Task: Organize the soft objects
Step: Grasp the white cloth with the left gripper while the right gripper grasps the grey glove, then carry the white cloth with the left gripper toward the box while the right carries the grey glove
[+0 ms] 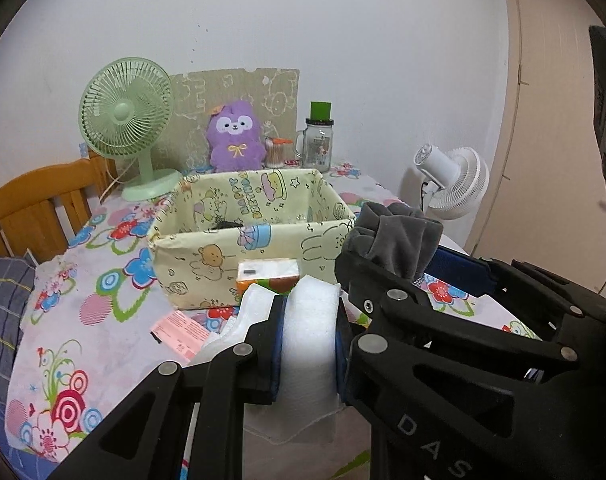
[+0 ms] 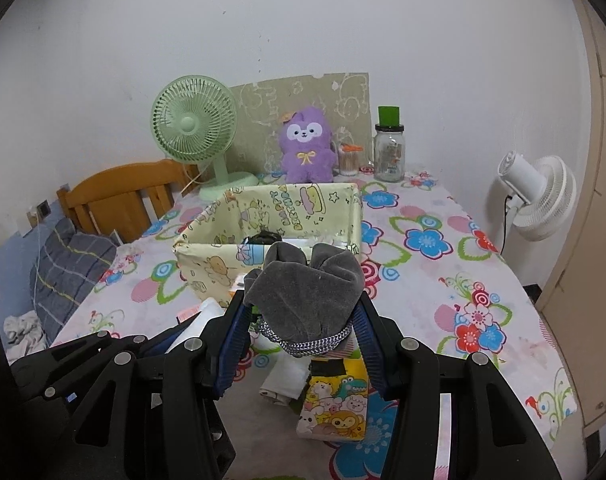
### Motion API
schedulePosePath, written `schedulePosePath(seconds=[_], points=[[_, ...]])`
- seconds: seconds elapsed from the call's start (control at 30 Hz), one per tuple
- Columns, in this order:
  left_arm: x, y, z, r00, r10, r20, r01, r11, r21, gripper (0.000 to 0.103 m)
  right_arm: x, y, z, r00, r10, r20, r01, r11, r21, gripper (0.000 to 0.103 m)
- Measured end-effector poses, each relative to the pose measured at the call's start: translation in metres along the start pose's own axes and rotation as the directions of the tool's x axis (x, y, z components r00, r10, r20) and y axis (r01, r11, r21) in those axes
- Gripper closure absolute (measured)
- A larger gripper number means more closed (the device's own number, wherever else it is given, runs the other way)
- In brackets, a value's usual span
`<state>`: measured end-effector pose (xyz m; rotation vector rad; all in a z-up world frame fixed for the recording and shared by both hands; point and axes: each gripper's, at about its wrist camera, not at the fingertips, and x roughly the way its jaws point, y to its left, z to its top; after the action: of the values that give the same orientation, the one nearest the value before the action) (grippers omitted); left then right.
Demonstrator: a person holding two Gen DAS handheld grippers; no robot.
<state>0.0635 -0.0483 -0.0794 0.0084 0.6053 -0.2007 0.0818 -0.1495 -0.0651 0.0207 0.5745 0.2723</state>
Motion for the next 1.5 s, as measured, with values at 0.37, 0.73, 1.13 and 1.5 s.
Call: schedulePosePath(seconds=[0.37,0.73,1.13,1.5], points=[[-0.013,-0.002,0.009,1.0,0.014,0.023,-0.014,1.0,0.019,0.084,-0.014,0.003,0.009,1.0,-0.019,0.02,0.019,1.0,-0.003,0.047],[-0.023,-0.002,0.023,0.998,0.029,0.058,-0.031,0.999,0.037,0.084,-0.022,0.007,0.022,0.998,-0.037,0.048,0.037,0.999,-0.008,0.047],[-0.022,0.002,0.039,0.996,0.032,0.081,-0.036,0.998,0.056,0.084,-0.02,0.007,0.037,0.996,-0.063,0.069,0.063,0.998,-0.006,0.047],[-0.009,0.012,0.053,0.995,0.041,0.094,-0.045,0.998,0.044,0.084,-0.001,0.01,0.054,0.995,-0.063,0.078,0.065,0.998,-0.024,0.048]])
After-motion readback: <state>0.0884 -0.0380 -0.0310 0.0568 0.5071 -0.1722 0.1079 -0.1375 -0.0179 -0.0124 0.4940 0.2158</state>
